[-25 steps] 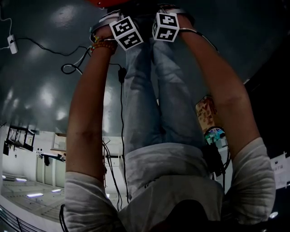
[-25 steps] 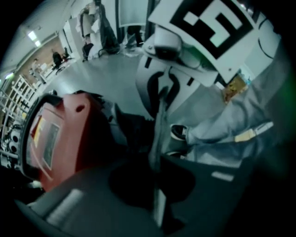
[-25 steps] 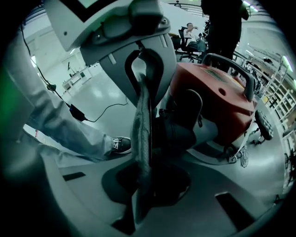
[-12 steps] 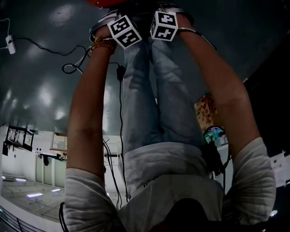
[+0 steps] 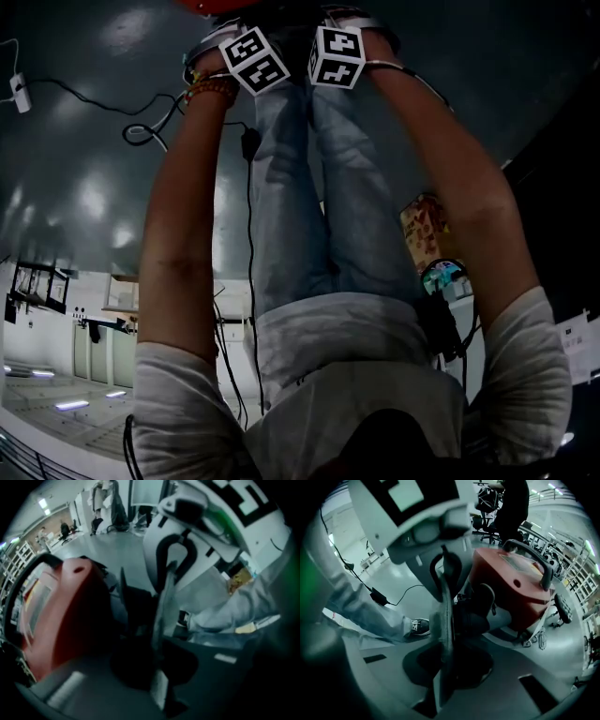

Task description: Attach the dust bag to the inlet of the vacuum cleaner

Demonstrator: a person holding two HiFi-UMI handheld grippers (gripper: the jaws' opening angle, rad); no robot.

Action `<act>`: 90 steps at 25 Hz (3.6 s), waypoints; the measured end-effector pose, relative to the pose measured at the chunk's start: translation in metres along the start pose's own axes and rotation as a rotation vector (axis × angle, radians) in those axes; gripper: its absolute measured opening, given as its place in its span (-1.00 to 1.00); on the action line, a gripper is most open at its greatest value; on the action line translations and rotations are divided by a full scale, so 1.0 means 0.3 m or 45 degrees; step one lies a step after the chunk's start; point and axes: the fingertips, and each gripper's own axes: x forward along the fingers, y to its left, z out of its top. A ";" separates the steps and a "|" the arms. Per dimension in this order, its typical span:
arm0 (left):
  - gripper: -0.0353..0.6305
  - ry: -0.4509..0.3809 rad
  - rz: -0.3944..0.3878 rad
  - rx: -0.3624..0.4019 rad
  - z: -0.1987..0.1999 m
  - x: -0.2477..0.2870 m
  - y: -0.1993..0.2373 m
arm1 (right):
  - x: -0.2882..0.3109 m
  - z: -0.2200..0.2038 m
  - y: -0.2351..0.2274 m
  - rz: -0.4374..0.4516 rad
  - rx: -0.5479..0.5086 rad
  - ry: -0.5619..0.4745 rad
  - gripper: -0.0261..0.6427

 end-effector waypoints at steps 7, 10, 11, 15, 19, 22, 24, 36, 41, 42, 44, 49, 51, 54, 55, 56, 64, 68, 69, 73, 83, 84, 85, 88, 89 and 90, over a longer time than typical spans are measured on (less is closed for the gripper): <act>-0.83 0.001 0.016 0.041 0.012 -0.027 0.012 | 0.031 -0.014 -0.021 0.012 0.067 -0.008 -0.83; -0.84 -0.006 0.006 -0.039 -0.009 -0.009 -0.001 | -0.003 0.015 -0.033 -0.017 0.000 -0.007 -0.83; -0.85 -0.002 0.000 -0.072 -0.018 0.000 -0.013 | -0.012 0.023 -0.037 -0.018 -0.018 -0.011 -0.82; -0.84 0.003 0.010 -0.029 0.005 -0.019 -0.004 | 0.004 -0.006 -0.037 0.007 0.060 -0.009 -0.82; -0.83 -0.017 0.027 -0.039 0.008 -0.014 0.044 | -0.016 0.008 -0.048 -0.009 0.039 0.015 -0.82; -0.84 -0.011 0.011 -0.112 0.000 0.018 0.035 | -0.022 0.012 -0.055 0.002 0.010 0.014 -0.82; -0.84 0.006 0.000 -0.087 0.008 0.006 0.030 | -0.005 0.000 -0.056 0.014 0.043 0.006 -0.82; -0.85 0.004 0.003 -0.029 0.029 -0.022 0.021 | 0.014 -0.025 -0.054 0.043 0.048 0.009 -0.82; -0.84 0.000 -0.003 -0.082 0.009 0.038 0.049 | -0.018 0.010 -0.033 0.014 -0.018 0.020 -0.82; -0.84 0.004 -0.006 -0.095 0.005 0.050 0.044 | -0.019 0.013 -0.032 0.017 -0.014 0.014 -0.82; -0.84 0.015 -0.007 -0.100 0.004 0.039 0.033 | -0.004 0.006 -0.041 0.031 0.005 0.009 -0.82; -0.84 -0.015 0.012 -0.025 0.034 -0.023 0.050 | 0.013 -0.026 -0.057 0.035 0.023 0.041 -0.82; -0.84 -0.020 0.011 -0.068 0.033 0.010 0.064 | -0.017 -0.009 -0.054 0.014 0.000 0.042 -0.82; -0.84 -0.031 0.017 -0.142 0.029 0.043 0.066 | -0.038 0.003 -0.073 0.002 -0.007 0.027 -0.82; -0.85 -0.028 0.016 -0.141 0.032 0.039 0.066 | -0.031 -0.002 -0.089 0.000 0.005 0.025 -0.82; -0.85 -0.027 0.017 -0.126 0.038 0.027 0.068 | -0.021 -0.012 -0.106 -0.002 0.023 0.026 -0.82; -0.85 -0.038 0.056 -0.109 0.052 0.019 0.099 | -0.031 -0.022 -0.126 -0.029 -0.077 0.076 -0.82; -0.85 -0.022 0.054 -0.086 0.060 0.008 0.081 | -0.013 -0.037 -0.153 -0.036 -0.067 0.050 -0.82; -0.85 -0.029 0.065 -0.065 0.072 -0.007 0.085 | -0.011 -0.047 -0.158 -0.040 -0.036 0.045 -0.82; -0.84 -0.044 0.107 0.002 0.105 -0.038 0.113 | -0.003 -0.077 -0.132 -0.038 -0.005 0.062 -0.82; -0.85 -0.023 0.087 -0.126 0.065 0.009 0.111 | -0.020 -0.032 -0.160 -0.042 -0.094 0.049 -0.82; -0.85 -0.033 0.088 -0.108 0.077 -0.007 0.109 | -0.009 -0.048 -0.161 -0.041 -0.076 0.048 -0.82; -0.85 -0.045 0.093 -0.079 0.094 -0.024 0.108 | -0.003 -0.066 -0.162 -0.041 -0.058 0.047 -0.82; -0.84 -0.064 0.111 -0.005 0.130 -0.056 0.118 | -0.009 -0.088 -0.159 -0.052 -0.027 0.052 -0.82; -0.84 -0.065 0.111 -0.007 0.131 -0.055 0.125 | -0.012 -0.085 -0.158 -0.057 -0.028 0.058 -0.82; -0.84 -0.062 0.109 -0.021 0.125 -0.048 0.132 | -0.016 -0.079 -0.158 -0.062 -0.036 0.062 -0.82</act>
